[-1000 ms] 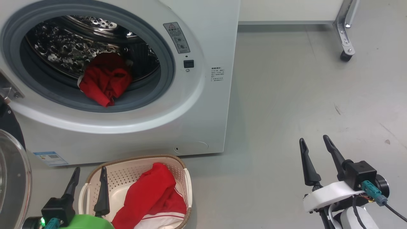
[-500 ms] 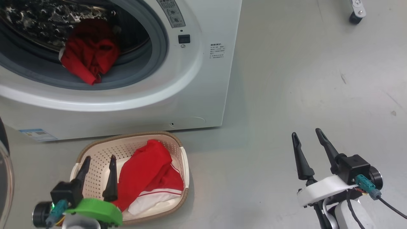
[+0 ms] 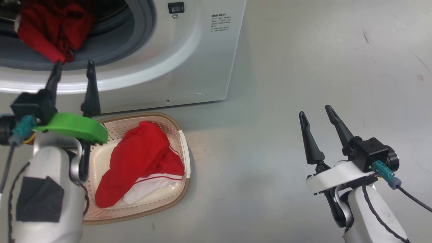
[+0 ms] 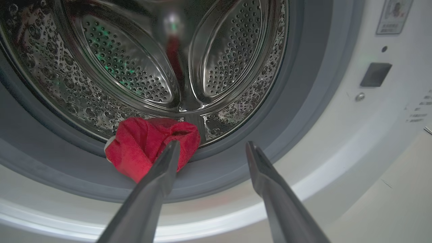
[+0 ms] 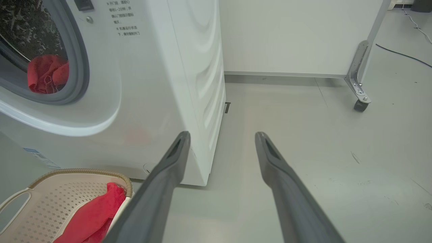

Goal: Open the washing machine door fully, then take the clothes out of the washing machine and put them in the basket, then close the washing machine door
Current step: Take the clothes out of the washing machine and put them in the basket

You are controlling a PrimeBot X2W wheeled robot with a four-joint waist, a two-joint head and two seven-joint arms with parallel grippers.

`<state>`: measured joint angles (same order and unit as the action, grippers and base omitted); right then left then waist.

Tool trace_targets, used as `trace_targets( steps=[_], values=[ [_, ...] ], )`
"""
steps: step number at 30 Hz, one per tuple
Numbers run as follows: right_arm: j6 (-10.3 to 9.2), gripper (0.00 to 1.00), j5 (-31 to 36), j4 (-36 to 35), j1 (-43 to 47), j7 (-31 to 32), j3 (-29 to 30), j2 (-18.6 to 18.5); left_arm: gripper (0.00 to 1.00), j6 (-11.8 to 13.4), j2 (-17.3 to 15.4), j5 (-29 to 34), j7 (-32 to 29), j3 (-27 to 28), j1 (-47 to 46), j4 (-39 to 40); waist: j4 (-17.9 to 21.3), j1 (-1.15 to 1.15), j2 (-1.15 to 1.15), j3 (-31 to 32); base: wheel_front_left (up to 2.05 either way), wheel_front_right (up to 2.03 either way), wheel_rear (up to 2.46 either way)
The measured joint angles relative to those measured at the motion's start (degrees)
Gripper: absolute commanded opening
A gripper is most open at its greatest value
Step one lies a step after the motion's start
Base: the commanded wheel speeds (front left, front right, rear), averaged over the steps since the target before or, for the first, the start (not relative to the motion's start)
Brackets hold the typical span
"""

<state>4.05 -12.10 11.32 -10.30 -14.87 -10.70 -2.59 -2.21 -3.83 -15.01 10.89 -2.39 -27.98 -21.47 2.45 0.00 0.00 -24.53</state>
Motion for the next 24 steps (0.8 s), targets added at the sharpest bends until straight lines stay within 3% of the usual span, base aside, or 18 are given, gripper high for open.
trace_targets(
  steps=[16, 24],
  values=[
    [-0.24, 1.00, -2.30, -0.23, -4.89, 0.00, -2.83, -0.05, 1.00, 1.60, -7.50, 0.29, -11.04, 3.78, -19.79, -8.96, 4.11, 0.00, 0.00, -8.23, 0.00, 0.00, 0.00],
    [-0.67, 1.00, -3.61, -0.20, -6.23, 0.00, -4.35, -0.09, 1.00, 4.98, -9.75, 0.51, -15.67, 5.70, -26.08, -14.33, 5.98, 0.00, 0.00, -11.49, 0.00, 0.00, 0.00]
  ],
)
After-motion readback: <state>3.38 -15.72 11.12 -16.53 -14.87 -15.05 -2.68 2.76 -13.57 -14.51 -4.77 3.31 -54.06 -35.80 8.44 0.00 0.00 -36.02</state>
